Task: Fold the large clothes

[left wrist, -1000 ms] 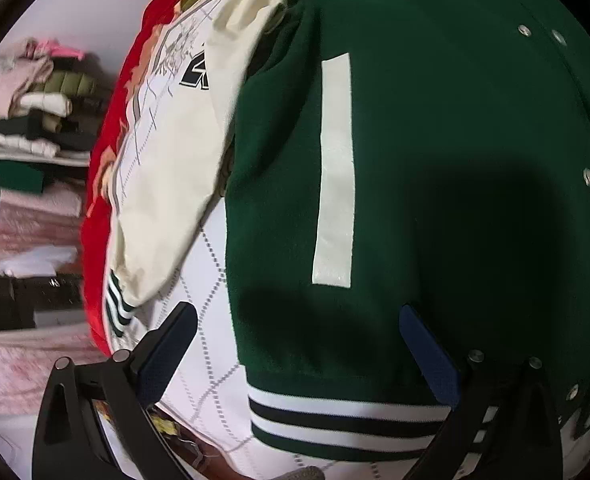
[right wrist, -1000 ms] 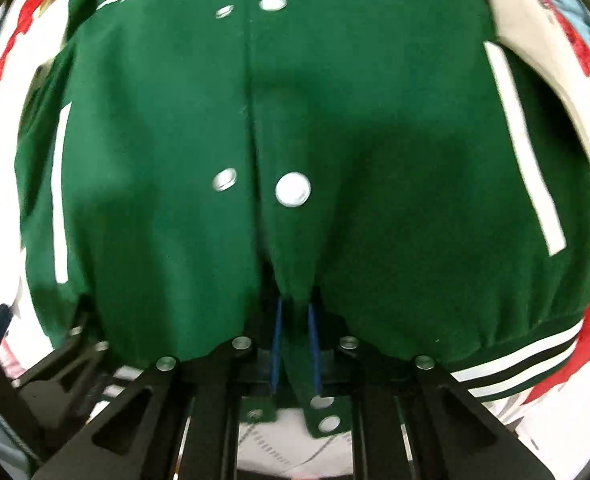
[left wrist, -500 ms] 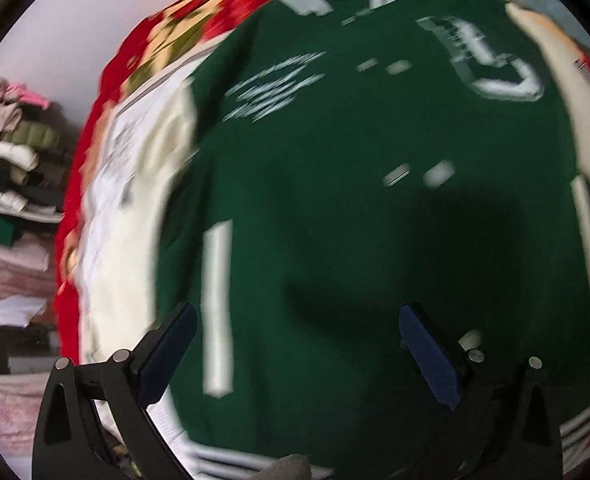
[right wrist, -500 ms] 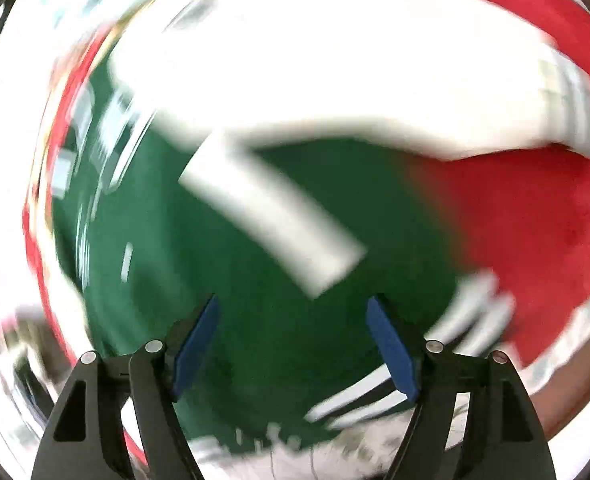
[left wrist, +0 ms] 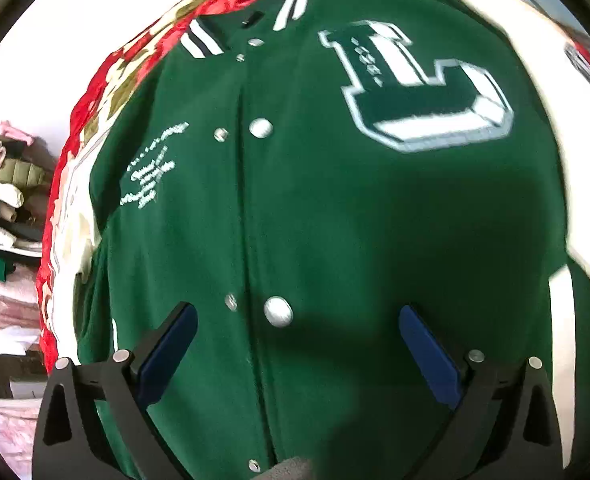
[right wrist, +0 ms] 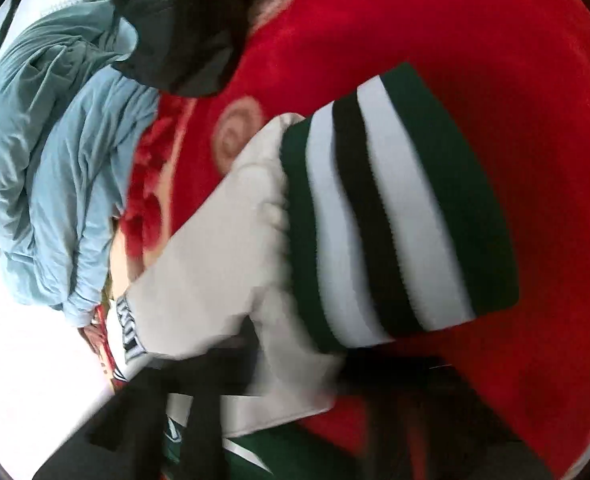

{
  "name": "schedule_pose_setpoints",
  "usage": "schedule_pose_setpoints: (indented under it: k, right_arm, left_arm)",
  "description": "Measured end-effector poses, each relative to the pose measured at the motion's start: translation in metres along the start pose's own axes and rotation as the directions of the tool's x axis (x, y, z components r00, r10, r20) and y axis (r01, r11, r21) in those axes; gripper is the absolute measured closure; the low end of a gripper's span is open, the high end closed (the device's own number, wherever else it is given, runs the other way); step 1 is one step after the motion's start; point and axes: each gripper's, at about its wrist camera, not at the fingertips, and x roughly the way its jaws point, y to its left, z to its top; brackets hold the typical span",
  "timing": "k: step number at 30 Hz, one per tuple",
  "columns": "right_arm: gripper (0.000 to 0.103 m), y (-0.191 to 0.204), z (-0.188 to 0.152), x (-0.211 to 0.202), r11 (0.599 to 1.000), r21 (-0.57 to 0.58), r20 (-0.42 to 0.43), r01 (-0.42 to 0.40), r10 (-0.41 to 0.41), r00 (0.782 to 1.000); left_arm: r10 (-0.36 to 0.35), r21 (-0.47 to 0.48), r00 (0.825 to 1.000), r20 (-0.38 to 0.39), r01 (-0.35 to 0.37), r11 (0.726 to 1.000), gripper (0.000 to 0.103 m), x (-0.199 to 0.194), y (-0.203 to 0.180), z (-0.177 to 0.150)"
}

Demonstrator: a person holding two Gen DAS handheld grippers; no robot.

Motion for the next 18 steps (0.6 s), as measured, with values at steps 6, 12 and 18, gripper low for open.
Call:
schedule_pose_setpoints:
  k: [6, 12, 18]
  right_arm:
    - [0.093, 0.109, -0.031, -0.026, 0.963, -0.253, 0.002, -0.097, 0.101, 0.995]
    - [0.094, 0.249, -0.118, -0.037, 0.800, -0.570, -0.110, -0.187, 0.152, 0.982]
    - [0.094, 0.367, -0.306, 0.025, 0.456, -0.854, -0.270, -0.250, 0.023, 0.963]
  left_arm:
    - [0.006, -0.109, 1.000, -0.008, -0.007, 0.994, 0.000, -0.005, 0.046, 0.018]
    - [0.038, -0.256, 0.999, -0.028, -0.044, 0.966, 0.000, -0.002, 0.136, 0.016]
    - [0.079, -0.421, 0.994, -0.081, -0.106, 0.901, 0.000, 0.010, 0.223, -0.015]
